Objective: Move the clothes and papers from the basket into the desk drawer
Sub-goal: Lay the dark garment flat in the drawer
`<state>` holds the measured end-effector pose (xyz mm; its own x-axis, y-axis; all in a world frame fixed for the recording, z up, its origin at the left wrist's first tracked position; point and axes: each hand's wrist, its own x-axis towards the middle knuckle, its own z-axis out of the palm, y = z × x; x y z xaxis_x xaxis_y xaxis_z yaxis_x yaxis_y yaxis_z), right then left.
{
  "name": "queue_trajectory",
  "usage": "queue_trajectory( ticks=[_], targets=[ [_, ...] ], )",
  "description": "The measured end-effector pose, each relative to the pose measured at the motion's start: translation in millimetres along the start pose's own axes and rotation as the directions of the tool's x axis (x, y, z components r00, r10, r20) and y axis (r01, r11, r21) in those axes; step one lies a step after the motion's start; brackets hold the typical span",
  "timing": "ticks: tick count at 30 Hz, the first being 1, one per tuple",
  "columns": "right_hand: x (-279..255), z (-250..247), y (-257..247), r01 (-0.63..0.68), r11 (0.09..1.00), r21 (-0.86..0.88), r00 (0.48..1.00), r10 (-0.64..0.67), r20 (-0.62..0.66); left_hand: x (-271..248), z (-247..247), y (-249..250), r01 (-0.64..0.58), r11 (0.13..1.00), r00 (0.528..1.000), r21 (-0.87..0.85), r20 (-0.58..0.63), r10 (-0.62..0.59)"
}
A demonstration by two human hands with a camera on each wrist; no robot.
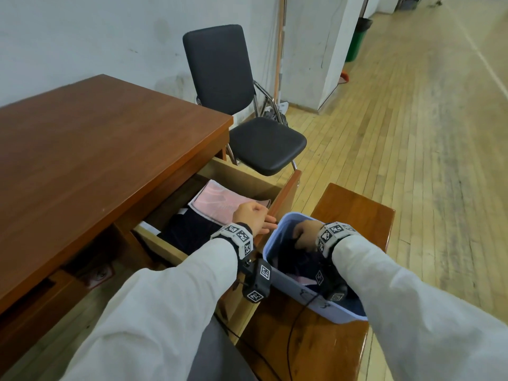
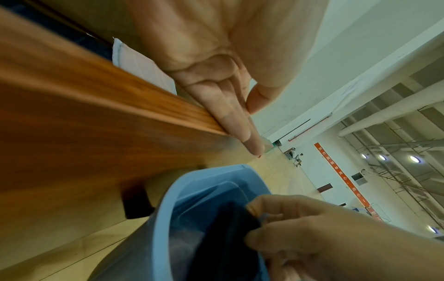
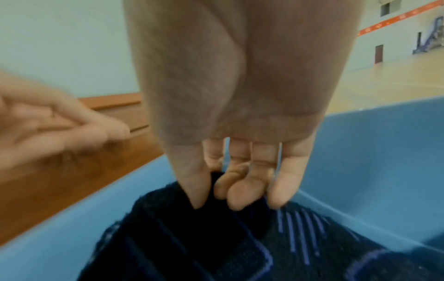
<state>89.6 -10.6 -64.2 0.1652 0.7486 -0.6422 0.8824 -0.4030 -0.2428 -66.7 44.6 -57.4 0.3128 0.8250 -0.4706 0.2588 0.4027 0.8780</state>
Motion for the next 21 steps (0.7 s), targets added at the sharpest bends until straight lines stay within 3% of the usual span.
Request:
queue_trajectory(
  ticks=[3, 6, 9, 12, 14, 17, 21],
  targets=[
    [-13.4, -13.0, 8.8, 0.004, 0.982, 0.188, 0.999, 0.005, -0.050, 1.0, 1.9, -3.0, -0.052, 0.994, 0.997, 0.094, -0.054, 0.057],
    [-24.9, -26.5, 17.6, 0.016, 0.928, 0.372, 0.995, 0.022, -0.097, -4.1, 3.5, -3.9, -0.208, 0.901, 0.978, 0.382, 0.100, 0.184],
    [-34.3, -36.9, 19.9, 0.005, 0.776, 0.631, 0.995, 0.057, -0.078, -19.1, 11.9, 3.9, -0.461, 0.715, 0.884, 0.526, 0.344, 0.317],
    [-44.4, -44.6, 13.2, 0.061, 0.651, 0.757, 0.993, 0.036, -0.112, -35.9, 27.9, 18.6, -0.630, 0.637, 0.768, 0.444, 0.479, 0.426],
    [-53.2, -48.3, 4.1, 0.151, 0.599, 0.786, 0.984, -0.011, -0.180, -39.6, 34.0, 30.0, -0.649, 0.646, 0.755, 0.402, 0.443, 0.483],
    [-59.7, -50.7, -6.0, 0.254, 0.604, 0.756, 0.963, -0.080, -0.259, -38.3, 32.7, 44.0, -0.610, 0.678, 0.792, 0.411, 0.311, 0.525],
    [-64.5, -53.2, -17.7, 0.317, 0.599, 0.735, 0.948, -0.182, -0.261, -40.6, 19.9, 56.8, -0.608, 0.634, 0.785, 0.478, 0.243, 0.569]
  ],
)
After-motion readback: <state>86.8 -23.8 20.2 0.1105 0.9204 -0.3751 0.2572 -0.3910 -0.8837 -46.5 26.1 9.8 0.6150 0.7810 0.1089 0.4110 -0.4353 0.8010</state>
